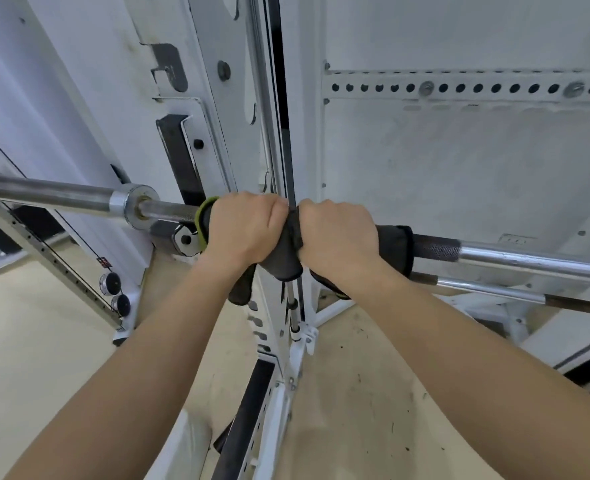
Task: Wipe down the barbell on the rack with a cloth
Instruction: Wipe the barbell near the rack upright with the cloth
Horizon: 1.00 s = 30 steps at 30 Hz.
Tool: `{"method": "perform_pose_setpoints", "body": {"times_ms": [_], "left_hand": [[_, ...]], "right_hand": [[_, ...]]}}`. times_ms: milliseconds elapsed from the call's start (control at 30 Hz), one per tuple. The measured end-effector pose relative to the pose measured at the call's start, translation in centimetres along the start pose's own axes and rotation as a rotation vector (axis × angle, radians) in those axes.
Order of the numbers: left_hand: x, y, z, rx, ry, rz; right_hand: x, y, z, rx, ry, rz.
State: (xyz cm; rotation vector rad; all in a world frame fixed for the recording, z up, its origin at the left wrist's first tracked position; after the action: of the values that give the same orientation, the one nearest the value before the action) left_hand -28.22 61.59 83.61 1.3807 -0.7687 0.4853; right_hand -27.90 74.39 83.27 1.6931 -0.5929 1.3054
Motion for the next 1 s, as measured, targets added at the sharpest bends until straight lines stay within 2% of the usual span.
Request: {"method": "perform_pose_setpoints", "body": {"times_ms": [100, 233, 300, 367, 400, 467, 533, 567, 600, 633, 667, 733, 800, 867, 967, 1000], "left_hand": [[-0.3, -0.5, -1.0, 0.047, -0.006, -0.007], [-0.9, -0.8, -6.1, 0.022, -0.018, 0.023], [-0.8, -1.3, -7.5, 0.046, -0.093, -0.06], [-1.0, -2.9, -6.8, 0.172, -0.29, -0.23], [-1.2, -4.3, -6.2, 0.281, -0.395, -0.349], [-1.6, -8.0, -5.5, 0.621, -0.65, -0.52], [-3.5, -11.0, -5.1, 1.104, -1.125, -0.508], [-4.7, -11.5, -5.0, 1.344, -1.415, -0.441], [-5.8, -11.2, -4.8, 1.484, -1.717, -0.33], [-6.3, -10.4, -4.2, 1.502, -1.941, -0.249], [-6.4, -9.5, -3.2, 1.429, -2.1, -0.226], [-5.5, -7.3, -1.5, 1.276, -2.294, -0.274], [-5.3, -6.2, -1.5, 1.211, -2.42, -0.294], [-5.0, -6.2, -3.0, 1.208, -2.456, -0.309], [-5.5, -6.6, -6.7, 1.337, -2.372, -0.26], [-5.6, -6.5, -8.1, 1.361, -2.412, -0.213]], "right_hand": [[0.2, -2.1, -1.7, 0.045, -0.103, -0.024], [1.3, -5.0, -5.0, -0.004, -0.149, 0.003], [1.6, -5.5, -5.8, -0.033, -0.129, 0.046], [1.8, -5.0, -5.7, -0.043, -0.098, 0.052], [1.9, -4.5, -5.2, -0.024, -0.058, 0.056], [1.7, -3.2, -3.6, 0.084, 0.015, 0.079], [1.3, -1.6, -1.5, 0.192, 0.026, 0.08], [1.1, -0.8, -0.5, 0.229, 0.016, 0.067], [0.8, 0.0, 0.5, 0.26, 0.008, 0.051], [0.5, 0.9, 1.5, 0.29, 0.009, 0.037], [0.2, 1.7, 2.6, 0.318, 0.015, 0.027], [-0.2, 3.1, 4.2, 0.372, 0.005, 0.004], [-0.5, 3.5, 4.9, 0.403, -0.025, -0.029], [-0.5, 2.7, 4.2, 0.393, -0.077, -0.046], [-0.1, 0.3, 1.3, 0.349, -0.139, -0.02], [0.2, -0.6, 0.1, 0.326, -0.148, 0.0]]}}
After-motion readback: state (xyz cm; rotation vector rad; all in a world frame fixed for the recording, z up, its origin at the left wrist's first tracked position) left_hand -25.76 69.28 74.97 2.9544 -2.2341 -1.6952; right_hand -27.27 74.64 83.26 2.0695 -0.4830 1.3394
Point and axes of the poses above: each hand's wrist, its own y-axis towards the middle knuckle, its own x-axis out of the back of the hand, z = x × y, the point moved 4 cm from there along y, towards the middle knuckle, and after that the axes turned 5 degrees about x, right-handed, at the moved point
